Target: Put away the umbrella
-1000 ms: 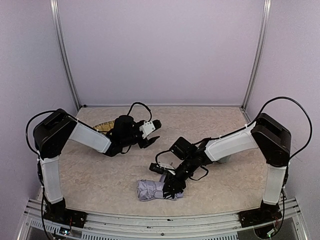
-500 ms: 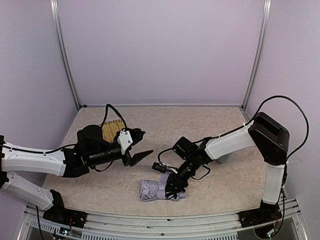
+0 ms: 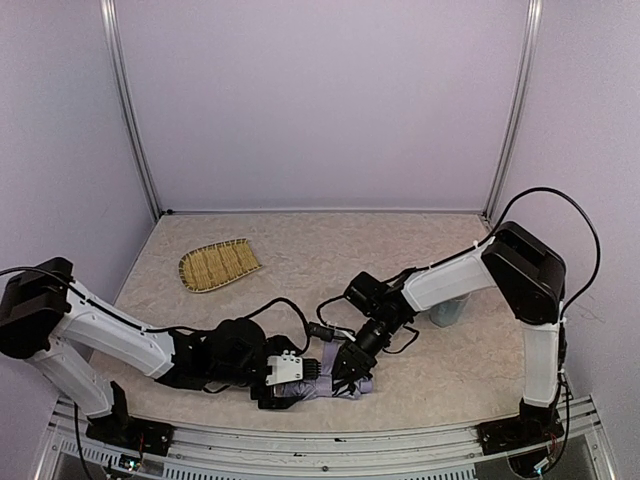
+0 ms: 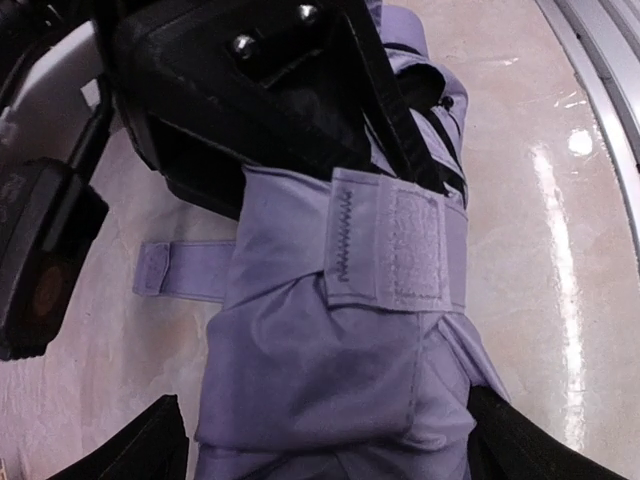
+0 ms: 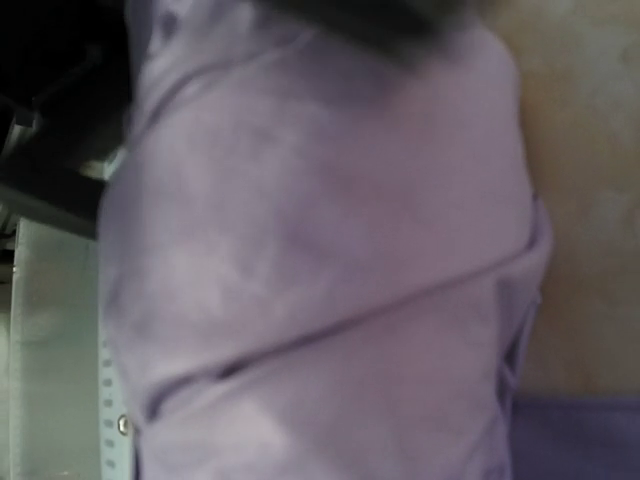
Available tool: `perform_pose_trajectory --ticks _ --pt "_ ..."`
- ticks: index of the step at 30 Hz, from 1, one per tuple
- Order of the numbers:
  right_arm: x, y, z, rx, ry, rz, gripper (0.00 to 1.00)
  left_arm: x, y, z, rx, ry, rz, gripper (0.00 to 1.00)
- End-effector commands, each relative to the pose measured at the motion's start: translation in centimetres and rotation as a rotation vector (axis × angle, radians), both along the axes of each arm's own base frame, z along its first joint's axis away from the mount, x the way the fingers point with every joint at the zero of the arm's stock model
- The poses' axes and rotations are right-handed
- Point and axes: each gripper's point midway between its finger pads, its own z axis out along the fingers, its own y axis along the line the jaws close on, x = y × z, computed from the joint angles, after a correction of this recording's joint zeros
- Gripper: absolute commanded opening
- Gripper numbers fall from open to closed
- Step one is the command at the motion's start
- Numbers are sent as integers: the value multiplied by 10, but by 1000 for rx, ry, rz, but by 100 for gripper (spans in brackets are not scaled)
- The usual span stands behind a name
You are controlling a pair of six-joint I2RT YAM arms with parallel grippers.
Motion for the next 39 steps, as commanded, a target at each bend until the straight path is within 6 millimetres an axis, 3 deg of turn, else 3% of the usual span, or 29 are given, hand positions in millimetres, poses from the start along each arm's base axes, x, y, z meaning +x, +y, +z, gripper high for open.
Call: perform_pose_trajectory --ticks 1,4,8,11,14,16,18,27,30,32,34,35,37,39 --pt "-3 -55 -69 -339 13 -47 0 4 -3 -29 130 -5 -22 91" --pt "6 -49 -63 -314 -15 -64 2 0 -4 -38 147 26 -28 82" --pt "22 -35 -51 -267 -73 -87 11 1 -7 -29 84 12 -22 55" --pt "31 -29 -38 -233 -128 -100 19 -1 1 -38 118 11 -21 45" --pt "39 -27 -20 -197 -204 -124 38 -6 2 -47 150 24 -34 37" --pt "45 -27 -5 -179 -252 -144 57 -7 1 -49 154 33 -41 36" --pt "48 -28 11 -161 -291 -161 62 -9 1 -50 159 40 -49 34" --pt "52 -53 65 -171 -440 -193 70 -15 2 -56 183 46 -73 26" --pt "91 -54 90 -180 -492 -346 69 -15 2 -58 190 47 -74 26" --pt "124 -49 101 -160 -493 -470 62 -14 1 -60 203 48 -75 26" --pt "153 -43 94 -215 -511 -544 58 -14 0 -63 219 47 -74 26" --pt "168 -41 78 -280 -515 -567 54 -14 0 -64 224 46 -75 26" --pt "182 -31 66 -341 -526 -578 52 -15 -1 -63 226 44 -78 26" --pt "181 -24 51 -409 -562 -558 57 -16 0 -63 225 44 -82 26"
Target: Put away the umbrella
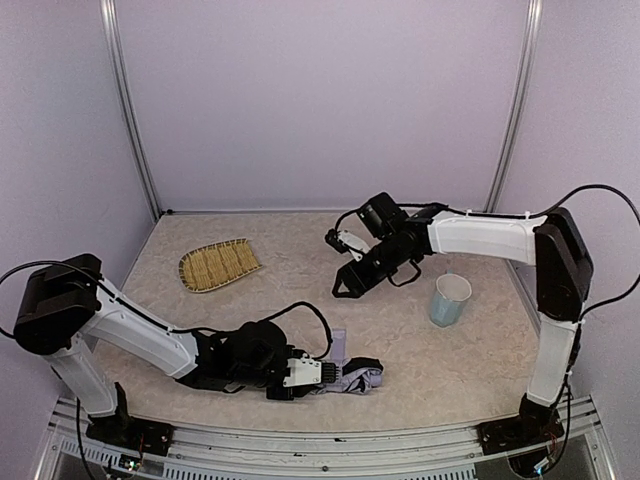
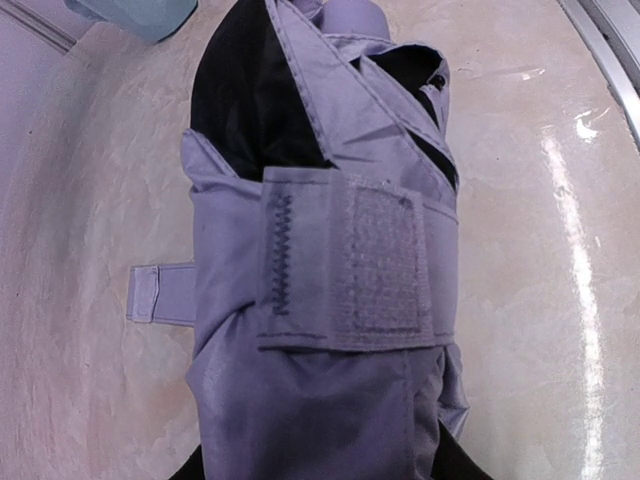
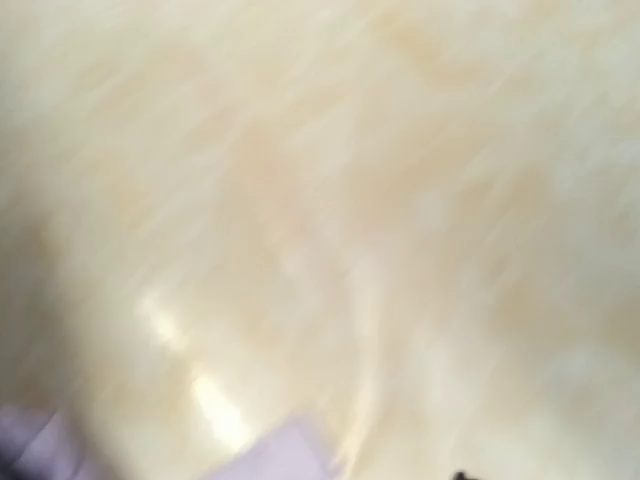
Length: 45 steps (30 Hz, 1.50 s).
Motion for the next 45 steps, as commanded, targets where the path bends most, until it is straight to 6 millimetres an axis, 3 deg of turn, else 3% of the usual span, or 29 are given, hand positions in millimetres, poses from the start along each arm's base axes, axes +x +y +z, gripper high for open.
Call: perform_pose_trajectory --ticks 1,4,8,15,18,20,25,26,31,37,40,45 --pt "7 6 -51 -208 -2 -83 60 -21 29 -45 178 77 -35 26" --pt "-3 10 -72 -280 -7 -67 64 -21 29 -45 183 74 -38 26" --pt "-21 0 -102 -381 31 -32 63 -21 29 -45 185 74 -38 26" --pt "-47 4 -122 -449 58 39 61 -21 29 -46 185 78 -33 26" --pt "-53 -3 -128 -491 73 28 52 -21 29 -46 184 78 -35 26" --pt "-55 -9 -128 -508 77 19 37 -21 29 -47 188 80 -35 26" --pt "-75 13 -112 -347 146 99 3 -19 28 -47 190 77 -29 26" --pt "-78 19 -106 -295 156 112 0 -19 28 -48 192 76 -28 26" --pt "-73 30 -73 -73 193 138 0 -19 28 -48 192 76 -27 26" --pt "-58 40 -7 205 147 188 0 -19 28 -48 195 77 -29 24" --pt "-55 37 9 239 110 200 0 -19 28 -49 197 79 -29 24" --pt "-53 27 15 236 83 197 0 -19 28 -49 201 80 -30 24"
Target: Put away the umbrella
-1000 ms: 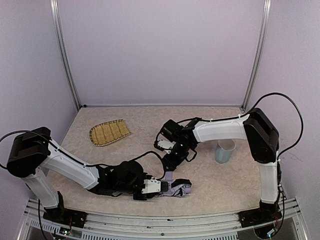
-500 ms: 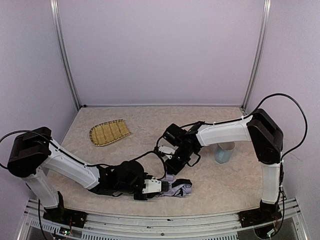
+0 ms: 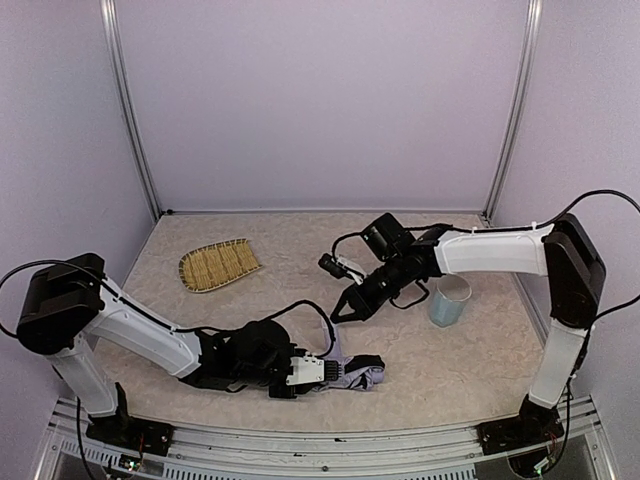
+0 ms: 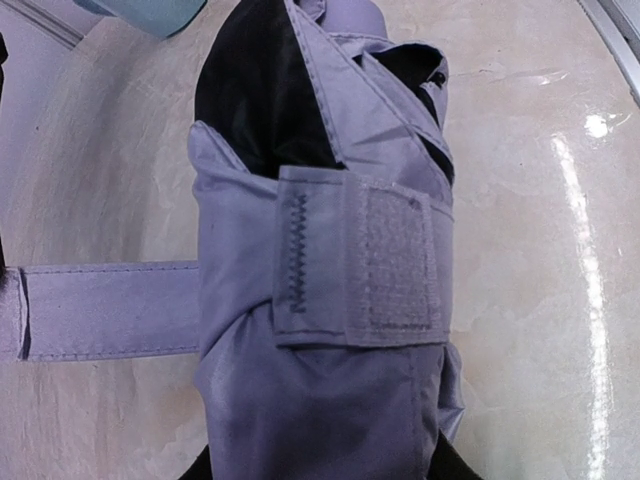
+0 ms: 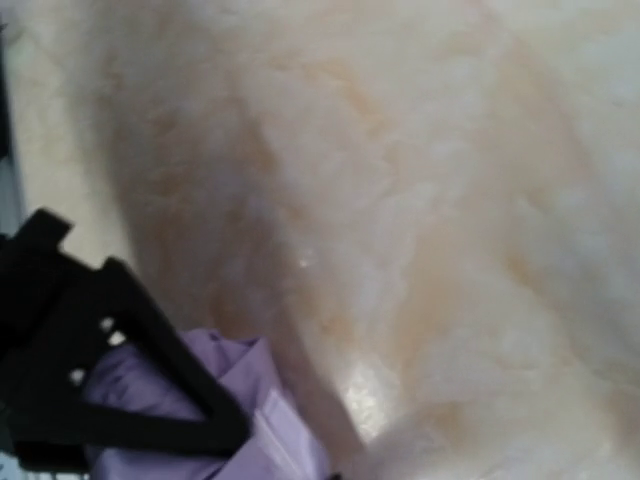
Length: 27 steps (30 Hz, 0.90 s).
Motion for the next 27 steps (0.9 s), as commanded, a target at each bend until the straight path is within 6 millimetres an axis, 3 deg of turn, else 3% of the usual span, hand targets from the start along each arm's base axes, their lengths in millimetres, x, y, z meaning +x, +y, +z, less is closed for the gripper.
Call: perform_pose_trajectory --ticks 1,7,13,23,27 --pt "6 2 29 96 -83 25 0 -24 31 -49 192 100 -43 24" --pt "-15 -5 46 176 -111 90 0 -17 29 -46 162 187 -20 16" --pt "-51 -10 55 276 -128 171 0 -3 27 -48 153 316 18 6" --pt "-109 0 53 319 -268 314 0 23 22 -52 146 511 107 0" --pt "-114 -7 39 236 -333 316 0 32 25 -54 126 607 147 0"
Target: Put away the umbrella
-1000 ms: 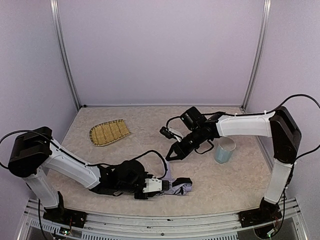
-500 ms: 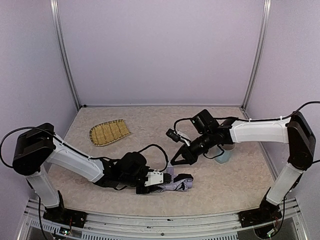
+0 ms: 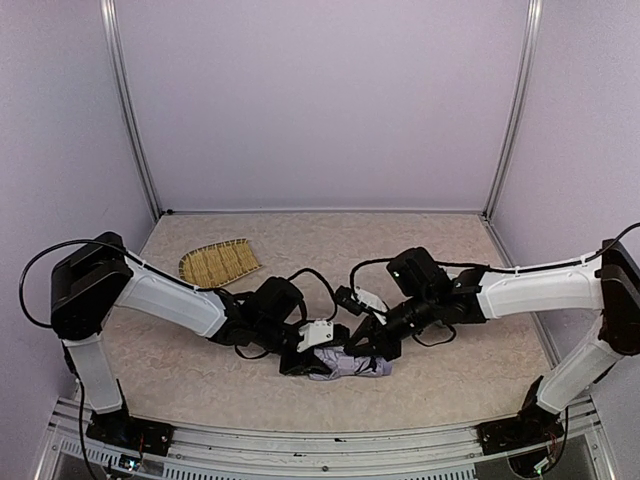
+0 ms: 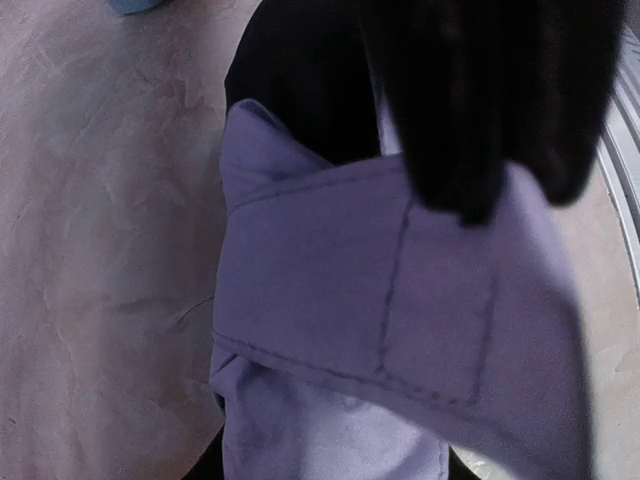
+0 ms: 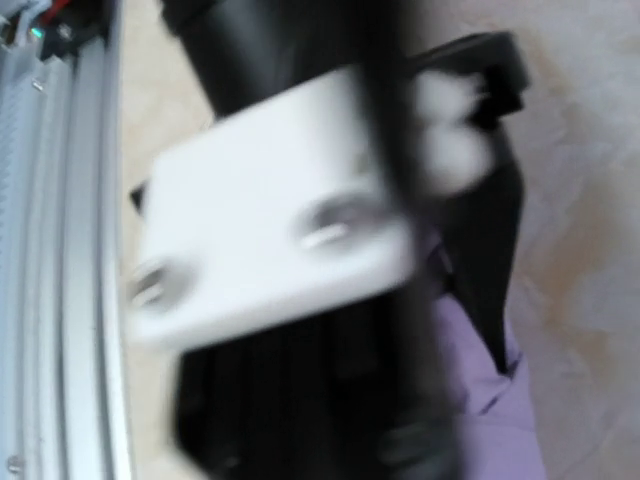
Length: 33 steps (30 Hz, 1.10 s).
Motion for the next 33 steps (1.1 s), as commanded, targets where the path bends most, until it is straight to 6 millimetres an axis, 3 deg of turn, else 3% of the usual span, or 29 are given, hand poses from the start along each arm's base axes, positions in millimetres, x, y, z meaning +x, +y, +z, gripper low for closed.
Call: perform_pose_trajectory --ticks 1,5,10,20,24,30,33 --pt "-30 11 29 79 -134 123 0 1 46 -52 192 230 130 0" --pt "-47 9 15 4 -230 176 0 7 45 -50 180 284 144 0" --pt "-68 10 -21 -184 -327 283 0 16 45 -54 200 336 171 0" --pt "-72 -35 -92 -583 -402 373 0 23 44 -52 201 350 179 0" --pt "-63 -47 -103 -658 -446 353 0 22 44 -51 199 351 175 0" --pt "-56 -58 -119 -741 -472 327 21 20 43 -50 201 355 163 0" --pt "-56 -56 -112 -729 -474 309 25 20 43 -47 195 349 159 0"
